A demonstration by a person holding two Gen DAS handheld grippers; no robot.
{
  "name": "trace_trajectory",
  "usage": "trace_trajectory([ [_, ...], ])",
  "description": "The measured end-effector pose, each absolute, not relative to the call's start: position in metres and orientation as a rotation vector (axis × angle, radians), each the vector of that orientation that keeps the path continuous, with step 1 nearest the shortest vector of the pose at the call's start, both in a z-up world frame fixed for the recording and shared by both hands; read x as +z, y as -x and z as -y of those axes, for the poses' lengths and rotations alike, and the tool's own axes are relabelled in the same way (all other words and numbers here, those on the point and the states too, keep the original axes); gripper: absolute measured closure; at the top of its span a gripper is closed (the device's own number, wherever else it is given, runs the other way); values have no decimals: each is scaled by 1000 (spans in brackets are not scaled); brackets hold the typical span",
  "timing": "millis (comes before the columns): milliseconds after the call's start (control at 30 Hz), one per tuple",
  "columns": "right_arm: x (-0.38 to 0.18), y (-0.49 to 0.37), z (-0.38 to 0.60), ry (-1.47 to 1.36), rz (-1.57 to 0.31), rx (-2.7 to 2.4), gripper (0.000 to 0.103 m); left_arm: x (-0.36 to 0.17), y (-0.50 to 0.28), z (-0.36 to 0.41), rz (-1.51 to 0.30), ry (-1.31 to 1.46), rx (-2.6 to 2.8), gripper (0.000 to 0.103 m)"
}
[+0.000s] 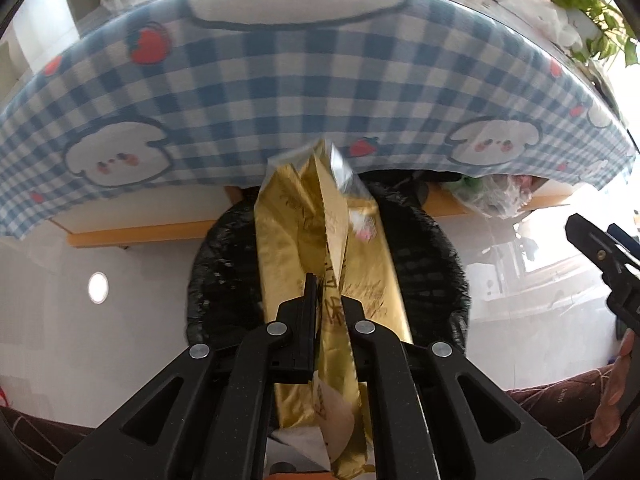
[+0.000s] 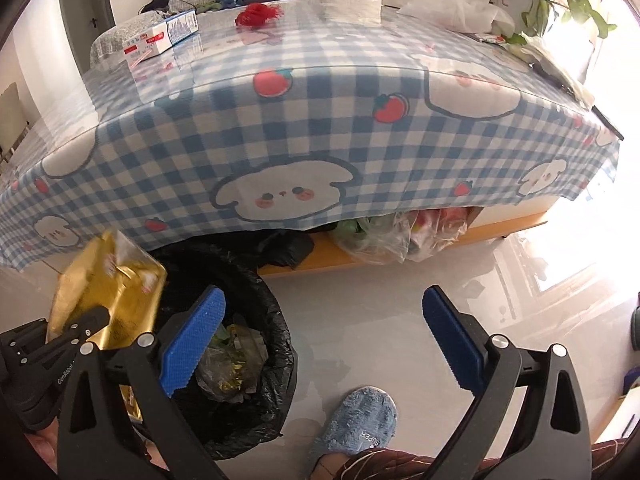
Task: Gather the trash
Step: 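Open the left gripper to drop the gold wrapper into the bin, then raise both grippers and move them back over the milk carton and red net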
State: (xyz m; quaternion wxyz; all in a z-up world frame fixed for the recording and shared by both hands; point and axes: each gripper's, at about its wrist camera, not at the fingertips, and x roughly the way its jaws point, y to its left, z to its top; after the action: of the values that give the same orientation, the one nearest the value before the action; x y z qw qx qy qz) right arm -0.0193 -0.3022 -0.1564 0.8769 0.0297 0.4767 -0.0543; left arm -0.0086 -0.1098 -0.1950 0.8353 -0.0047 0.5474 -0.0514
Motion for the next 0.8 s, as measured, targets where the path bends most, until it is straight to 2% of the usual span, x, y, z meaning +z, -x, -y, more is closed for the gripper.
trace_trajectory([
  [33,-157,19,302,-60,-996,-114,8,-195,9,112,-1157,7,-109,85],
  [67,-157,19,302,-58,-996,-113,8,-194,9,113,-1145,-4,-101,71],
  [133,-157,19,300,-52,-996,-111,8,-191,11,114,-1123,-20,-90,57],
  [200,-155,19,298,-53,-990,-106,8,-188,10,114,-1115,-21,-90,53],
  [300,-150,19,297,-58,-976,-99,8,-182,11,112,-1094,-20,-82,42],
  [367,-145,20,296,-58,-964,-93,8,-175,11,110,-1075,-18,-73,31],
  [433,-136,20,295,-57,-946,-84,8,-166,12,107,-1057,-10,-74,25],
  [467,-132,21,294,-57,-935,-81,8,-162,13,106,-1049,-6,-75,17],
  [600,-115,21,290,-54,-899,-66,8,-138,16,101,-988,-6,-67,6],
  [800,-85,14,291,-36,-836,-48,8,-107,11,95,-948,-5,-59,6],
])
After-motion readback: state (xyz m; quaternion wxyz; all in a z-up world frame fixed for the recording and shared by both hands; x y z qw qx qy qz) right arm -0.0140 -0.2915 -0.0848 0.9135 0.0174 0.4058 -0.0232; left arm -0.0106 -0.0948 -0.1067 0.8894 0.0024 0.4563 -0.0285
